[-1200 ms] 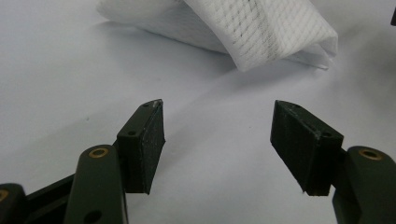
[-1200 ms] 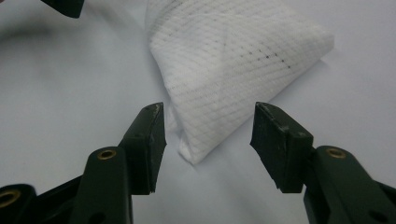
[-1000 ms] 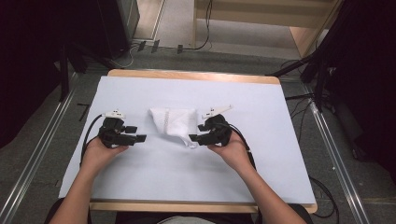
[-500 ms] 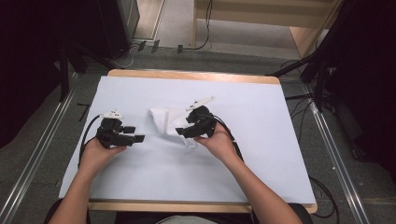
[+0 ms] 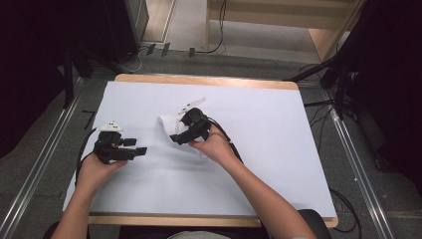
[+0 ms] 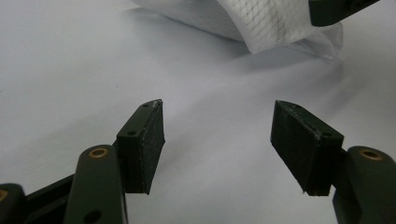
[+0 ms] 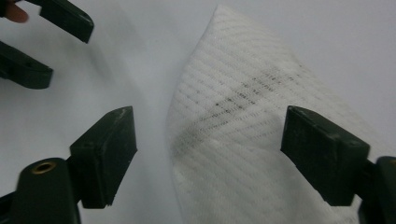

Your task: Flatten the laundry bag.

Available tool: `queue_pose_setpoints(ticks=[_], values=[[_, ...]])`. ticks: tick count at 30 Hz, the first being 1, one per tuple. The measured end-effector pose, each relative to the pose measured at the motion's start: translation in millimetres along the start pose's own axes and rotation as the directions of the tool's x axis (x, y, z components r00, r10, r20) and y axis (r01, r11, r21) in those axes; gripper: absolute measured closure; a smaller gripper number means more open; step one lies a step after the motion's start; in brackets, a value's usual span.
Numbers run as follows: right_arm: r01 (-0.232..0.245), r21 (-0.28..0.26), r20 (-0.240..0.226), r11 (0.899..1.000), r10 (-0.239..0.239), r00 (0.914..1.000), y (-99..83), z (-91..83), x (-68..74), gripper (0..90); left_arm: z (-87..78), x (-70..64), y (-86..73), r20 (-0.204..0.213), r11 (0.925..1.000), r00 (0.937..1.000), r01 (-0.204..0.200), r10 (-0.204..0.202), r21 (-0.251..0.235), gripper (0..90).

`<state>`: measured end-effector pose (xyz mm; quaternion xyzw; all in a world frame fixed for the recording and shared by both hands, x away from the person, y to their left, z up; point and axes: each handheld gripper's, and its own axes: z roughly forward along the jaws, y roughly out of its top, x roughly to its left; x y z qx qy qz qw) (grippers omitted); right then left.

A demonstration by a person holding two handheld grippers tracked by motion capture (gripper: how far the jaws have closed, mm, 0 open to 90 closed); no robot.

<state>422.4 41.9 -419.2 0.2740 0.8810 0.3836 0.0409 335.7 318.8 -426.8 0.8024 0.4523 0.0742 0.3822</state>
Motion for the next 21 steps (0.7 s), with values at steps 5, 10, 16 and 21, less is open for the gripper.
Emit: queue_pose_setpoints(ticks=[5,10,16,21], values=[[0.008,0.063,0.024,0.998,-0.009,0.9997,-2.7,24.4,-5.2,14.0,-3.4,1.4,-7.0,-0.008,0.9999,0.9999,0.015,-0.015,0.005,35.5],[0.006,0.096,0.037,0.995,-0.009,0.9993,-11.3,38.1,-9.4,13.7,-8.6,2.7,-10.3,-0.017,0.9998,0.9996,0.022,-0.022,-0.003,35.3],[0.054,0.07,0.098,0.996,-0.061,0.9934,-20.6,39.5,-5.6,23.7,-11.1,3.5,-12.6,-0.03,0.9992,0.9988,0.038,-0.038,-0.012,35.3],[0.107,0.081,0.139,0.991,-0.118,0.9833,-20.9,36.7,-1.6,47.7,-10.2,3.0,-12.3,-0.029,0.9993,0.9989,0.036,-0.036,-0.01,35.3]])
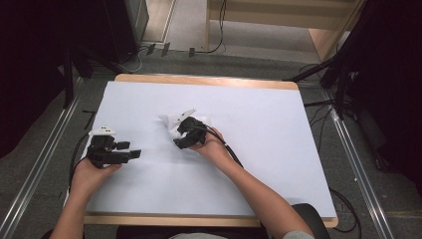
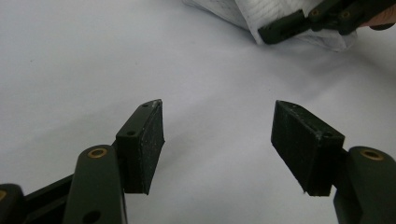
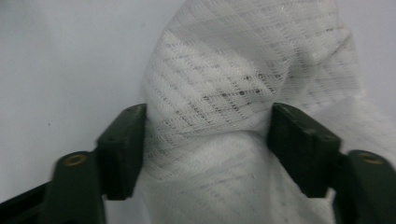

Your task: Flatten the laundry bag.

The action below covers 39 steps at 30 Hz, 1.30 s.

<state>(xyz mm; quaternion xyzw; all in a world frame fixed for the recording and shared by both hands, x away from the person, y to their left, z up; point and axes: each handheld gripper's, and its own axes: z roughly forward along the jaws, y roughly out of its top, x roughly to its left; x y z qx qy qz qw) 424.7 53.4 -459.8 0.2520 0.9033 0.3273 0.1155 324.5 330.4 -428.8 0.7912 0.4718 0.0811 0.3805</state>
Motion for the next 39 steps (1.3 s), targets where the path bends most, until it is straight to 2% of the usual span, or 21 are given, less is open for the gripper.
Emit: queue_pose_setpoints(ticks=[1,2,3,5,6,7,9,11,14,17,20,23,24,25,26,29,30,31,32,36,39], values=[[0.0,0.0,0.0,1.0,0.0,1.0,0.0,0.0,0.0,47.7,0.3,0.0,0.1,0.002,1.0,1.0,-0.001,0.001,-0.001,35.3],[0.005,-0.003,0.008,1.0,-0.005,1.0,-0.1,-2.0,-0.8,58.9,0.4,0.0,0.3,-0.001,1.0,1.0,-0.001,0.001,0.001,35.3],[-0.039,-0.002,-0.047,0.999,0.039,0.9981,-0.4,-4.9,-7.6,66.6,0.9,0.2,0.7,0.002,1.0,1.0,-0.001,0.001,0.0,35.3],[-0.061,-0.004,-0.063,0.998,0.06,0.9962,-0.6,-6.0,-10.2,69.8,1.6,0.0,1.2,-0.002,1.0,1.0,0.001,-0.001,0.002,35.3],[-0.088,-0.002,-0.088,0.996,0.087,0.9923,-0.9,-7.4,-14.1,70.8,2.3,0.1,1.4,0.002,1.0,1.0,0.0,0.0,0.0,35.4],[-0.145,-0.016,-0.135,0.989,0.142,0.9807,-1.2,-11.2,-21.6,72.1,3.1,-0.2,2.2,0.002,1.0,1.0,-0.006,0.006,0.006,35.3],[-0.17,-0.046,-0.149,0.984,0.161,0.9756,0.4,-18.9,-25.8,72.7,3.7,-0.5,2.9,0.005,0.9999,0.9999,-0.01,0.01,0.007,35.4],[-0.172,-0.059,-0.149,0.983,0.161,0.9756,1.4,-21.8,-26.6,72.7,3.9,-0.8,3.4,0.005,0.9999,0.9999,-0.01,0.01,0.008,35.4],[-0.198,-0.099,-0.174,0.975,0.179,0.9683,4.7,-39.3,-28.5,72.4,5.3,-1.1,4.7,0.013,0.9999,0.9998,-0.013,0.013,0.008,35.4],[-0.21,-0.113,-0.186,0.971,0.187,0.9647,5.1,-46.3,-30.6,72.3,6.8,-2.7,6.5,0.012,0.9998,0.9998,-0.018,0.018,0.001,35.6],[-0.253,-0.149,-0.21,0.956,0.219,0.9527,1.2,-59.3,-37.1,72.1,10.4,-5.5,10.4,0.028,0.9996,0.9992,-0.03,0.029,0.001,35.8],[-0.261,-0.153,-0.191,0.953,0.23,0.9543,-4.6,-63.7,-42.1,72.2,12.9,-6.8,12.6,0.036,0.9993,0.9986,-0.038,0.037,0.009,35.9],[-0.302,-0.162,-0.201,0.94,0.268,0.9421,-11.6,-66.8,-49.5,72.1,14.8,-7.2,13.6,0.043,0.999,0.9981,-0.043,0.043,0.007,36.1],[-0.302,-0.162,-0.201,0.94,0.268,0.9421,-11.6,-66.8,-49.5,72.1,15.5,-7.4,14.7,0.045,0.9989,0.9979,-0.046,0.045,0.011,36.1],[-0.351,-0.179,-0.218,0.919,0.311,0.9251,-18.9,-70.0,-56.9,72.1,16.9,-8.0,16.2,0.048,0.9988,0.9978,-0.047,0.046,0.011,36.1],[-0.372,-0.19,-0.209,0.909,0.332,0.9197,-24.2,-73.3,-61.9,71.6,20.2,-8.7,19.5,0.058,0.9986,0.997,-0.052,0.051,0.01,36.3],[-0.385,-0.198,-0.209,0.901,0.345,0.9149,-27.2,-75.3,-65.0,70.6,21.7,-9.4,20.5,0.06,0.9986,0.9968,-0.053,0.052,0.007,36.3],[-0.416,-0.212,-0.2,0.884,0.378,0.9042,-35.0,-80.7,-71.9,69.8,23.6,-10.0,21.7,0.064,0.9985,0.9965,-0.054,0.054,0.005,36.4],[-0.416,-0.212,-0.2,0.884,0.378,0.9042,-35.0,-80.7,-71.9,69.8,24.3,-10.2,22.7,0.068,0.9982,0.996,-0.059,0.058,0.011,36.4],[-0.443,-0.241,-0.167,0.863,0.413,0.8954,-48.4,-91.1,-81.2,69.6,29.7,-12.8,27.0,0.076,0.9974,0.9947,-0.071,0.069,0.013,36.5],[-0.45,-0.246,-0.147,0.858,0.426,0.8926,-55.2,-97.2,-86.3,69.9,33.2,-14.1,30.4,0.084,0.9966,0.9933,-0.081,0.079,0.016,36.5]])
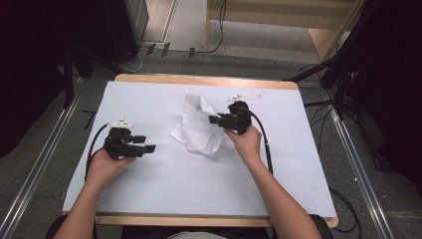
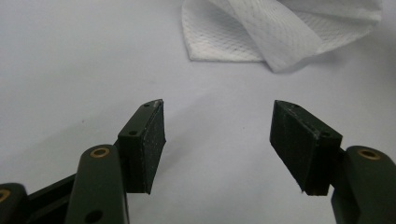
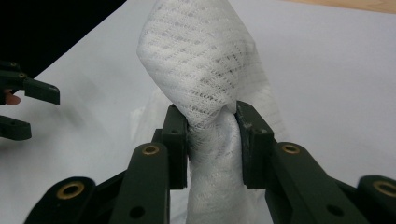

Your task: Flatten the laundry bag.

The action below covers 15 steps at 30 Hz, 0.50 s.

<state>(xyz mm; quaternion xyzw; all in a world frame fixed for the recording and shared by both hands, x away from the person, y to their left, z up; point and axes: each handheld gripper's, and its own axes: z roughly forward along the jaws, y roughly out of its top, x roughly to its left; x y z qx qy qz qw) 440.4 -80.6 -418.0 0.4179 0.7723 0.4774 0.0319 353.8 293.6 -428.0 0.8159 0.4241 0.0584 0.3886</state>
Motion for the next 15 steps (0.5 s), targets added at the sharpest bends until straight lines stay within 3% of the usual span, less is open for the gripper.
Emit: queue_pose_setpoints(ticks=[3,15], values=[[-0.004,-0.002,0.048,1.0,0.004,0.9989,-4.0,-9.8,-8.2,70.0,3.9,-1.2,3.8,0.008,0.9999,0.9999,-0.009,0.009,0.003,36.5],[-0.068,0.01,0.111,0.998,0.066,0.9916,-17.1,-24.0,-32.3,69.2,8.1,-3.8,8.2,0.018,0.9998,0.9997,-0.018,0.018,-0.002,36.7]])
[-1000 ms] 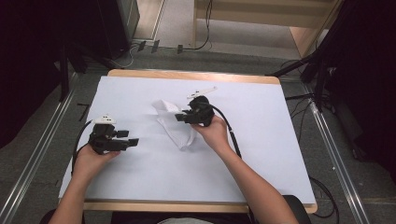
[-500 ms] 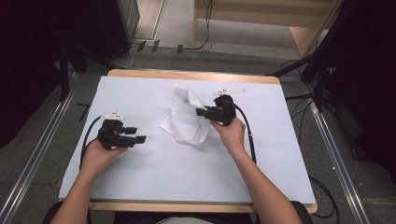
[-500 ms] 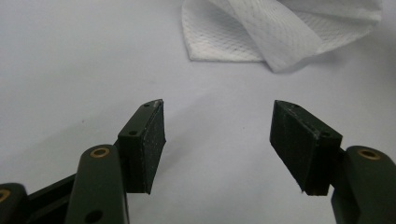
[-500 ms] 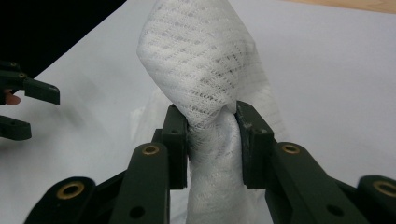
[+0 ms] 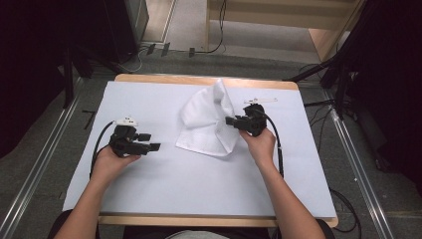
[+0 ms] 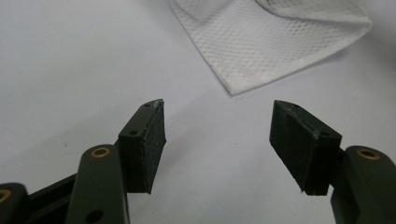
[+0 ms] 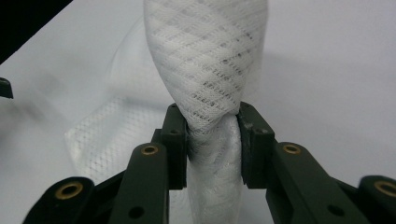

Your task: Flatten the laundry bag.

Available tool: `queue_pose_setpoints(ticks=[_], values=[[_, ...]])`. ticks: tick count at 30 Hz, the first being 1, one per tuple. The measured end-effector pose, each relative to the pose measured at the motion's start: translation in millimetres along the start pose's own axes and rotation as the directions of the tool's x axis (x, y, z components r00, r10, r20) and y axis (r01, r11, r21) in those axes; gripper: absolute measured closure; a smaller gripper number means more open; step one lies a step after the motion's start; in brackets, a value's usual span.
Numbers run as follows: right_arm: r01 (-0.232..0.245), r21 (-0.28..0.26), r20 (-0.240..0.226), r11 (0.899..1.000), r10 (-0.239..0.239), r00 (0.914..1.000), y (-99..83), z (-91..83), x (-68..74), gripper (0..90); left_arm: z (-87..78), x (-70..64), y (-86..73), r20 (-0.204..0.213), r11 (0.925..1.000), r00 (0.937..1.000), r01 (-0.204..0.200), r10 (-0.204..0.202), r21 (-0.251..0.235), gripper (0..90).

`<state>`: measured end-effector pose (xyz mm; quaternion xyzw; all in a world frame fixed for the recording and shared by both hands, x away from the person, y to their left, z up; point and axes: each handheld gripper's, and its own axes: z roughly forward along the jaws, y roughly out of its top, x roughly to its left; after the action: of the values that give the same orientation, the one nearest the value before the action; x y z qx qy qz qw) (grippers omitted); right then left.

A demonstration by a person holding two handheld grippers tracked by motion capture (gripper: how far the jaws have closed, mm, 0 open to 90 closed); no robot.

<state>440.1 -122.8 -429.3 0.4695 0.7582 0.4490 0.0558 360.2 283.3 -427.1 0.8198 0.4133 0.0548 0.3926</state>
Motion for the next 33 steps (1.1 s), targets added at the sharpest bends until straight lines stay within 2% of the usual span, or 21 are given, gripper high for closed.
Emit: queue_pose_setpoints(ticks=[6,8,9,10,11,14,16,18,19,22,25,29,30,33], values=[[-0.03,0.024,0.017,0.999,0.029,0.9994,-6.5,1.6,-9.7,67.9,-0.1,-1.1,0.1,0.0,1.0,1.0,0.0,0.0,0.002,36.7],[-0.038,0.036,0.01,0.999,0.038,0.9992,-7.7,1.8,-11.9,62.2,-0.1,-1.2,-0.2,0.0,1.0,1.0,0.0,0.0,0.001,36.7],[-0.032,0.045,0.018,0.998,0.031,0.9993,-8.9,1.2,-11.9,54.7,-0.2,-1.3,-0.3,-0.002,1.0,1.0,-0.003,0.003,0.003,36.9],[-0.032,0.045,0.018,0.998,0.031,0.9993,-8.9,1.2,-11.9,54.7,-0.1,-1.4,-0.4,0.0,1.0,1.0,-0.003,0.003,0.002,36.9],[-0.022,0.063,0.054,0.998,0.019,0.9984,-11.2,-1.5,-12.5,48.8,-0.1,-1.6,-0.3,0.0,1.0,1.0,-0.003,0.003,0.002,37.1],[-0.018,0.06,0.079,0.998,0.013,0.9968,-12.8,-5.6,-14.2,45.4,2.3,-2.7,0.7,-0.003,1.0,1.0,0.0,0.0,-0.001,37.5],[-0.024,0.053,0.099,0.998,0.019,0.9949,-13.6,-13.0,-16.6,42.9,5.8,-5.3,3.3,-0.005,0.9999,1.0,-0.004,0.005,0.013,37.6],[-0.015,0.035,0.121,0.999,0.011,0.9926,-14.3,-24.6,-16.2,41.9,11.0,-8.6,7.0,-0.001,0.9997,0.9999,-0.015,0.015,0.02,38.3],[-0.015,0.035,0.121,0.999,0.011,0.9926,-14.3,-24.6,-16.2,41.9,11.0,-8.6,7.0,-0.001,0.9997,0.9999,-0.015,0.015,0.02,38.4],[0.021,0.023,0.138,1.0,-0.023,0.9901,-15.7,-37.5,-12.1,41.7,17.9,-10.9,13.3,-0.001,0.9993,0.9999,-0.016,0.016,0.034,38.5],[0.036,0.017,0.113,0.999,-0.038,0.9929,-19.2,-45.2,-7.4,46.0,24.4,-13.6,20.5,0.004,0.9996,0.9999,-0.016,0.015,0.024,38.4],[0.055,0.025,0.103,0.998,-0.057,0.9931,-19.1,-45.3,0.5,48.2,38.1,-13.7,31.1,0.003,0.9993,1.0,-0.004,0.003,0.038,38.7],[0.072,0.033,0.098,0.997,-0.075,0.9924,-18.8,-43.7,4.5,49.0,41.7,-14.0,34.2,-0.003,0.999,0.9999,-0.012,0.012,0.043,39.0],[0.087,0.043,0.087,0.995,-0.09,0.9921,-19.2,-41.3,8.9,49.1,53.0,-15.5,38.8,-0.018,0.9976,0.9989,-0.043,0.044,0.054,40.1]])
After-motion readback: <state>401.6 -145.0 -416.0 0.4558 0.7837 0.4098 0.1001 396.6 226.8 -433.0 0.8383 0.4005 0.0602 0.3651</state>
